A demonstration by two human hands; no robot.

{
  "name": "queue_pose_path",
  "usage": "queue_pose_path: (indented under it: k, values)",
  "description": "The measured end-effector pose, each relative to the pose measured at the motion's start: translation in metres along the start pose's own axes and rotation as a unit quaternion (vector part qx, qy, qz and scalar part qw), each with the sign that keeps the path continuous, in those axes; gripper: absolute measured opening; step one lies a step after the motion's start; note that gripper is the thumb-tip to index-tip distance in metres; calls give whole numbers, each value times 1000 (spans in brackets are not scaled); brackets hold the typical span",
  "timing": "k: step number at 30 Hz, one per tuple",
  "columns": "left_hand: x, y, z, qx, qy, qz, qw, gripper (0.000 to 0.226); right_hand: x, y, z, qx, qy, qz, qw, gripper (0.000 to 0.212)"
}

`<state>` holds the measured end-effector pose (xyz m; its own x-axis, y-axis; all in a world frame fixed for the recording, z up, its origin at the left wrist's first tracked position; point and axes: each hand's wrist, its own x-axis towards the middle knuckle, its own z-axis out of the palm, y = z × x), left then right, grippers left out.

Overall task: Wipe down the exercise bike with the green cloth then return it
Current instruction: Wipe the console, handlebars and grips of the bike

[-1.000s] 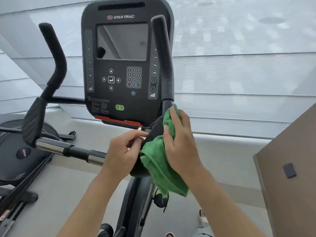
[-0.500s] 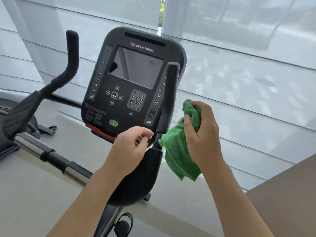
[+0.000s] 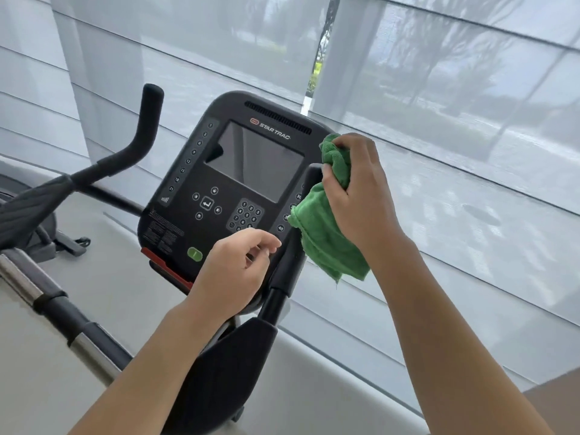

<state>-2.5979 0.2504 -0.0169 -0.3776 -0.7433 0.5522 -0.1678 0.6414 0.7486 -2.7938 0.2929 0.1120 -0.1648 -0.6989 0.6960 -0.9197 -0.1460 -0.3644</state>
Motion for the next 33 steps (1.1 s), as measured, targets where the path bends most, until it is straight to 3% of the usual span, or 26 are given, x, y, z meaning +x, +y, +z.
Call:
queue_pose_path:
  k: [3,6,8,11,13,16,21,24,26,30,33]
  values:
    - [-7,-7,13,-16,15,-20,1000,27,20,1,17,-47,-47,-28,997,29]
    - [-11,-16,18,-46,17,-45,998,34,26,2,45,-170,-89,-40,981,26]
    - [-9,-21,18,-61,21,-60,996,37,33,4,54,-239,-79,-52,966,33]
    - [-5,-25,17,-56,15,-77,995,36,51,12,51,-249,-84,-92,960,49]
    - [-4,-25,17,-51,15,-81,995,36,62,21,45,-170,-126,-99,972,51]
    - [-4,-24,17,-43,7,-85,995,36,66,31,39,57,-193,-24,979,44]
    - [-6,-25,15,-37,3,-102,994,37,45,22,53,198,-34,104,974,55]
    - [-11,-25,14,-44,6,-117,992,38,31,7,71,70,91,132,984,53]
    - [-15,-26,13,-54,3,-127,990,39,27,-1,77,-65,107,108,986,48]
    - [-15,-27,11,-62,-7,-135,989,39,41,-2,65,-282,-32,10,959,35]
    - [-14,-28,14,-75,-22,-134,988,35,63,0,54,-326,-149,-78,930,35]
